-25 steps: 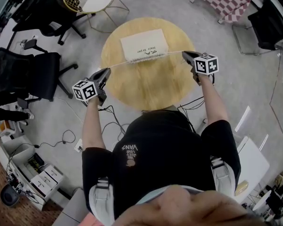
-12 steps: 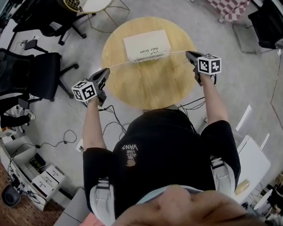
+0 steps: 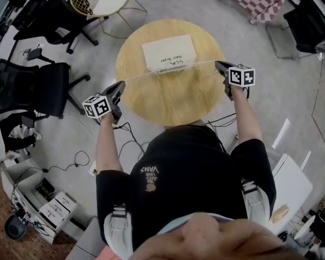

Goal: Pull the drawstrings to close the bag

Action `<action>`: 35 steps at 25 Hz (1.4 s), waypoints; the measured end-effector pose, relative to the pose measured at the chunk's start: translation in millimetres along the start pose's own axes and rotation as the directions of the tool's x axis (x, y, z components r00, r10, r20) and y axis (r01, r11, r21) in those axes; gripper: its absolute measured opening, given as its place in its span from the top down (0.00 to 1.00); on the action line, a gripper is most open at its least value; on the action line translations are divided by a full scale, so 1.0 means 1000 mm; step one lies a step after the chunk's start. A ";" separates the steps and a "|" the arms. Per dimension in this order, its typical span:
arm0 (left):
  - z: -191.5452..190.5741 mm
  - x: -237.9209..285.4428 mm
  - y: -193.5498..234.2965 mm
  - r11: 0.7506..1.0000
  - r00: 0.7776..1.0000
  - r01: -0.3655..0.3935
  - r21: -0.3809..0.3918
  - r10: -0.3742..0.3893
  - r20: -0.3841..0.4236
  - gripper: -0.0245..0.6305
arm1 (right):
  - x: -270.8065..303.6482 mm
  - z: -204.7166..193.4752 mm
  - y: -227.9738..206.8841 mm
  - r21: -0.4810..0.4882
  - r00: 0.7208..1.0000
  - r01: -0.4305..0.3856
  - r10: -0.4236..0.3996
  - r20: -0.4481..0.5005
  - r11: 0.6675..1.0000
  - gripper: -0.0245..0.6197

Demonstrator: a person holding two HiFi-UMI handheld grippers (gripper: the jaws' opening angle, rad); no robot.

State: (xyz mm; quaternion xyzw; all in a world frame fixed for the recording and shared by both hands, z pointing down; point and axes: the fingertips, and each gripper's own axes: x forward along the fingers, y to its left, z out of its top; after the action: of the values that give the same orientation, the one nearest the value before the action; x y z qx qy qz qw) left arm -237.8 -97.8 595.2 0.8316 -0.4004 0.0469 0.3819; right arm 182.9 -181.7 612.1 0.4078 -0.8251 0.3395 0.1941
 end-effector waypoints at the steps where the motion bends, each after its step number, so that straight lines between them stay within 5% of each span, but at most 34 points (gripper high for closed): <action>1: -0.002 -0.001 0.001 1.000 1.000 -0.001 -0.008 0.001 -0.004 0.94 | 0.000 -0.001 -0.001 0.000 1.000 0.002 -0.002 0.000 1.000 0.96; 21: -0.013 0.000 0.018 0.998 1.000 -0.023 -0.061 0.022 -0.017 0.94 | -0.004 -0.017 -0.017 0.063 1.000 0.022 -0.021 -0.022 0.998 0.96; 35: -0.014 0.017 0.023 0.995 0.995 -0.102 0.016 0.102 -0.016 0.94 | 0.008 -0.022 -0.020 0.031 0.997 0.073 -0.073 -0.022 0.997 0.96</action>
State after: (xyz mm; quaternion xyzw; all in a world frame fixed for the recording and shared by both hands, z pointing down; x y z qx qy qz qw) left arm -239.3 -107.8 624.7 0.8125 -0.4388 0.0764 0.3763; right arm 195.0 -178.8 640.2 0.4372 -0.8021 0.3493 0.2087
